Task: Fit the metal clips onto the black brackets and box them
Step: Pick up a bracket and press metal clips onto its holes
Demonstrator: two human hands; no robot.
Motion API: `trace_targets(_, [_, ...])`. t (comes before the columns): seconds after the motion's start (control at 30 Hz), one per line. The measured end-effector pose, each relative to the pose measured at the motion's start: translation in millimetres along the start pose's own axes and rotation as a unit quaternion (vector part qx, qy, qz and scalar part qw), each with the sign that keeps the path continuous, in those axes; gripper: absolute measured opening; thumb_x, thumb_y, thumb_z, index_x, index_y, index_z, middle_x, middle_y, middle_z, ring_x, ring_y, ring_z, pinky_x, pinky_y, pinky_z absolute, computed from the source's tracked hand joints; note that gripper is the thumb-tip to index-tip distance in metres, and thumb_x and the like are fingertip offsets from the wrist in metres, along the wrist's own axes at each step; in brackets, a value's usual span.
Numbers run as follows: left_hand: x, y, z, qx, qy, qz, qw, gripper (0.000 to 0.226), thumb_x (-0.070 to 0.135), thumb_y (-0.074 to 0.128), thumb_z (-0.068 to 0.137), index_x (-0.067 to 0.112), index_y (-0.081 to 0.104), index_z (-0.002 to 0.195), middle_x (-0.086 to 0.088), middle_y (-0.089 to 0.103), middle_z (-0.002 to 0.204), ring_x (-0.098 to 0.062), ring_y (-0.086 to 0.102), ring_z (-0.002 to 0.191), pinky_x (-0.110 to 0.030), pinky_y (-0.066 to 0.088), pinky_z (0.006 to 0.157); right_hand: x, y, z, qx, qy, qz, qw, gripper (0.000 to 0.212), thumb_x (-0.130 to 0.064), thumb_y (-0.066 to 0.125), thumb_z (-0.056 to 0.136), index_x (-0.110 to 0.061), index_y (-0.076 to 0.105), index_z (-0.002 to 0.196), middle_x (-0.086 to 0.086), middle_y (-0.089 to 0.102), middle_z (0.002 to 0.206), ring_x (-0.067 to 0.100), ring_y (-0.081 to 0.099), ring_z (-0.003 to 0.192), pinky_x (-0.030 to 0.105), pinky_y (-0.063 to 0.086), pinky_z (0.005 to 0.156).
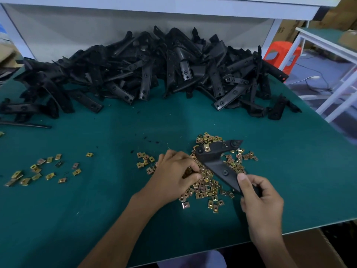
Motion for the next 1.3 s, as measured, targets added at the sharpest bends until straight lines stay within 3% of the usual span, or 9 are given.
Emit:
trace_targets(0.1, [1,-6,2,0.050,0.016,0.010,0.999,0.021,0.043,0.056,0.099,0.029,0.072,0.101,0.017,0.063,0.107,-0.003,0.037,0.102,-0.027,0.023,0.088,1,0,0,-0.001,-0.001,-0.002,1.000,0.033,-0.057,0.075,0.076,-0.026,0.073,0.089,-0.013,0.055,0.057,0.007,0.041,0.047,0.021,0.036,0.043])
trace_targets(0.2, [-1,-18,3,0.108,0.000,-0.034,0.994,0.021,0.037,0.058,0.099,0.021,0.071,0.103,0.012,0.069,0.097,-0.003,0.051,0.092,-0.023,0.036,0.084,1,0,0,-0.003,-0.003,0.000,1.000,0.039,-0.062,0.074,0.072,-0.027,0.073,0.089,-0.014,0.056,0.059,0.006,0.042,0.047,0.020,0.036,0.042])
trace_targets(0.3, [-6,-26,3,0.125,-0.041,-0.109,0.985,0.018,0.034,0.061,0.098,0.021,0.070,0.105,0.023,0.063,0.079,0.006,0.060,0.076,-0.008,0.041,0.063,0,1,0,-0.006,-0.008,0.000,1.000,0.038,-0.062,0.074,0.071,-0.027,0.073,0.087,-0.014,0.055,0.058,0.006,0.042,0.048,0.019,0.037,0.042])
trace_targets(0.5, [-29,-33,2,0.138,-0.192,-0.289,0.928,0.009,0.037,0.069,0.093,0.031,0.068,0.099,0.006,0.071,0.074,-0.007,0.066,0.060,-0.020,0.052,0.056,-2,1,-1,-0.022,-0.019,-0.008,1.000,0.044,-0.066,0.072,0.072,-0.025,0.072,0.088,-0.012,0.054,0.057,0.006,0.042,0.048,0.019,0.037,0.044])
trace_targets(0.6, [-40,-37,0,0.157,-0.234,-0.410,0.867,0.009,0.028,0.069,0.095,0.020,0.071,0.099,0.001,0.074,0.081,-0.011,0.068,0.063,-0.018,0.051,0.057,0,1,0,-0.022,-0.020,-0.014,0.999,0.048,-0.070,0.072,0.070,-0.026,0.073,0.090,-0.013,0.056,0.059,0.006,0.045,0.051,0.025,0.040,0.053])
trace_targets(0.77, [-49,-41,1,0.117,-0.230,-0.547,0.796,0.021,0.003,0.058,0.099,0.010,0.069,0.115,-0.009,0.075,0.110,-0.021,0.073,0.099,-0.025,0.057,0.080,2,1,1,-0.019,-0.017,-0.019,0.999,0.057,-0.079,0.073,0.065,-0.028,0.073,0.091,-0.015,0.059,0.061,0.007,0.048,0.054,0.028,0.040,0.061])
trace_targets(0.97, [-41,-45,3,0.124,-0.178,-0.550,0.806,0.033,-0.013,0.062,0.090,0.007,0.067,0.116,-0.013,0.075,0.108,-0.023,0.073,0.104,-0.024,0.058,0.081,1,1,0,-0.023,-0.019,-0.028,0.999,0.049,-0.071,0.073,0.068,-0.028,0.074,0.091,-0.014,0.060,0.063,0.009,0.049,0.057,0.030,0.041,0.062])
trace_targets(1.13, [-35,-46,4,0.120,-0.170,-0.538,0.817,0.029,0.002,0.072,0.087,0.008,0.067,0.114,-0.016,0.076,0.101,-0.022,0.075,0.097,-0.025,0.059,0.077,-1,2,-1,-0.025,-0.018,-0.023,0.999,0.042,-0.065,0.073,0.070,-0.027,0.073,0.090,-0.014,0.057,0.060,0.008,0.046,0.051,0.025,0.040,0.054])
trace_targets(1.3, [-36,-47,2,0.114,-0.186,-0.482,0.848,0.019,0.016,0.073,0.091,0.021,0.070,0.109,-0.005,0.079,0.095,-0.016,0.075,0.088,-0.020,0.057,0.067,0,1,-1,-0.026,-0.029,-0.021,0.999,0.045,-0.068,0.073,0.071,-0.028,0.073,0.089,-0.014,0.057,0.060,0.008,0.046,0.052,0.025,0.040,0.054])
Point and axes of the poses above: each hand's wrist, its own z-axis towards the middle knuckle, its own y-axis out of the palm, x = y × z, the point moved 5 cm from there along z, towards the middle knuckle
